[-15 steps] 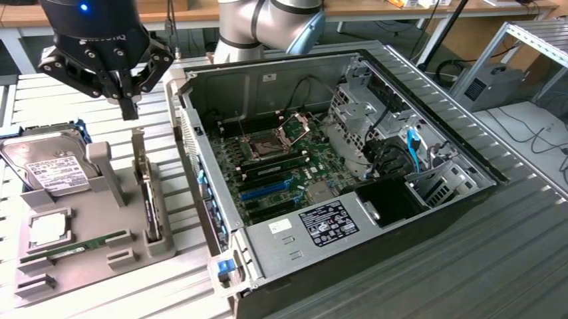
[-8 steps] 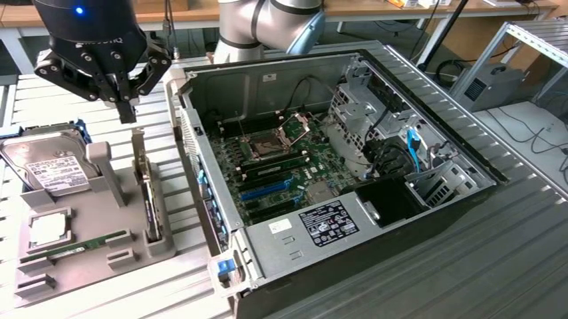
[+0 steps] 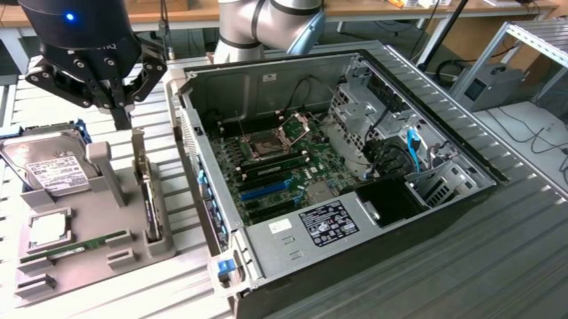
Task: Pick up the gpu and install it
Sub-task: 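Reach for the gpu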
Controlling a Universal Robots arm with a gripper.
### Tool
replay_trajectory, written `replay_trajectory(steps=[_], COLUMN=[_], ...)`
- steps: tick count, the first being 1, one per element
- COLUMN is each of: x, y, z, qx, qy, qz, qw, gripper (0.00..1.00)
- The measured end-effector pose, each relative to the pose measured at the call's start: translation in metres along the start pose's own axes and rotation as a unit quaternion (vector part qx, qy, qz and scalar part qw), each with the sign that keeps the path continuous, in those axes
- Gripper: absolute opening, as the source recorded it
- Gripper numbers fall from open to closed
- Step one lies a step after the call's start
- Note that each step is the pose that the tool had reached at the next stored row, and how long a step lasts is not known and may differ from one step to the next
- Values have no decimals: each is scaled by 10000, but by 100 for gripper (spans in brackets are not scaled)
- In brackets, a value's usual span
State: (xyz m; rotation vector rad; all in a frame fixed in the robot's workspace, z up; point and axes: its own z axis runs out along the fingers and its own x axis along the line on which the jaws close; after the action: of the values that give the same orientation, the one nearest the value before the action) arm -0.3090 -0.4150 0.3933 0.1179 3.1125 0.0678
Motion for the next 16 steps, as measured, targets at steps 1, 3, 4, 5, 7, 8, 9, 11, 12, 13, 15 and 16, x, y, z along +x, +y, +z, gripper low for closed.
replay_trajectory(steps=[1, 3, 4, 5, 7, 8, 9, 11, 12, 13, 15, 16], x=[4, 10, 14, 16, 19, 21, 23, 27, 30, 31, 31, 31], y=[-11, -31, -45, -58, -85, -97, -108, -129, -137, -140, -140, -140], z=[0, -1, -2, -3, -4, -5, -5, -6, -7, -7, -7, -7], qx=[0, 0, 0, 0, 0, 0, 0, 0, 0, 0, 0, 0], qy=[0, 0, 0, 0, 0, 0, 0, 0, 0, 0, 0, 0], qz=[0, 0, 0, 0, 0, 0, 0, 0, 1, 1, 0, 0], qw=[10000, 10000, 10000, 10000, 10000, 10000, 10000, 10000, 10000, 10000, 10000, 10000], gripper=[11, 11, 11, 11, 11, 11, 11, 11, 11, 11, 11, 11])
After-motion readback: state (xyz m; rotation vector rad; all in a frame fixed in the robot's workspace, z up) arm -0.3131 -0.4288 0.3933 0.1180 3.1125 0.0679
